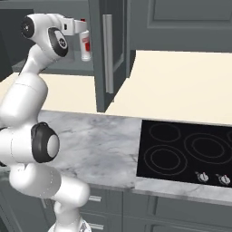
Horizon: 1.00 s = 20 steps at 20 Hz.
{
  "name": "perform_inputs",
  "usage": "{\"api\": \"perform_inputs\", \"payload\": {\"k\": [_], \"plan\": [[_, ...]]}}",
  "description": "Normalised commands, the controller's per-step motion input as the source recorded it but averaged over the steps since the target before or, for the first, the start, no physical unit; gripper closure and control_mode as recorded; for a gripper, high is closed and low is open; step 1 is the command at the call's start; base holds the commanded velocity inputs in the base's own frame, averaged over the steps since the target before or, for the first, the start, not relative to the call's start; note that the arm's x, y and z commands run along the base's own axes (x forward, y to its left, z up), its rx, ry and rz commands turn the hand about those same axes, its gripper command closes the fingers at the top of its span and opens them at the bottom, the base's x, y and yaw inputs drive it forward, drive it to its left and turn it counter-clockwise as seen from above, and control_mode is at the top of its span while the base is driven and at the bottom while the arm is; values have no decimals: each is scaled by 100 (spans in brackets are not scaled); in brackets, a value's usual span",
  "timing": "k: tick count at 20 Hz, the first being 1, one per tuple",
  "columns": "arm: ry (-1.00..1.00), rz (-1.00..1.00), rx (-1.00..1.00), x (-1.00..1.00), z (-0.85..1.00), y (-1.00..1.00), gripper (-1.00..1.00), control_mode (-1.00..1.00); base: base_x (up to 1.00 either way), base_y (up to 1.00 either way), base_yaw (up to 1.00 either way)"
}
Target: There is a bowl on the dining counter. Grab a lemon wedge from the fridge and place it in the bowl. Then get the liquor bottle and glass cup from the cabinet and place them next to the bowl.
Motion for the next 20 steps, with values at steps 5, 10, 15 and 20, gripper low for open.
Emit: {"api": "perform_inputs", "payload": {"k": [5,10,15,20], "plan": [[0,0,0,31,0,1,-100,-100,0,0,0],[0,0,0,10,-9,1,-100,-100,0,0,0],[0,0,0,7,0,0,-100,-100,0,0,0],[0,0,0,24,4,0,-100,-100,0,0,0]]}}
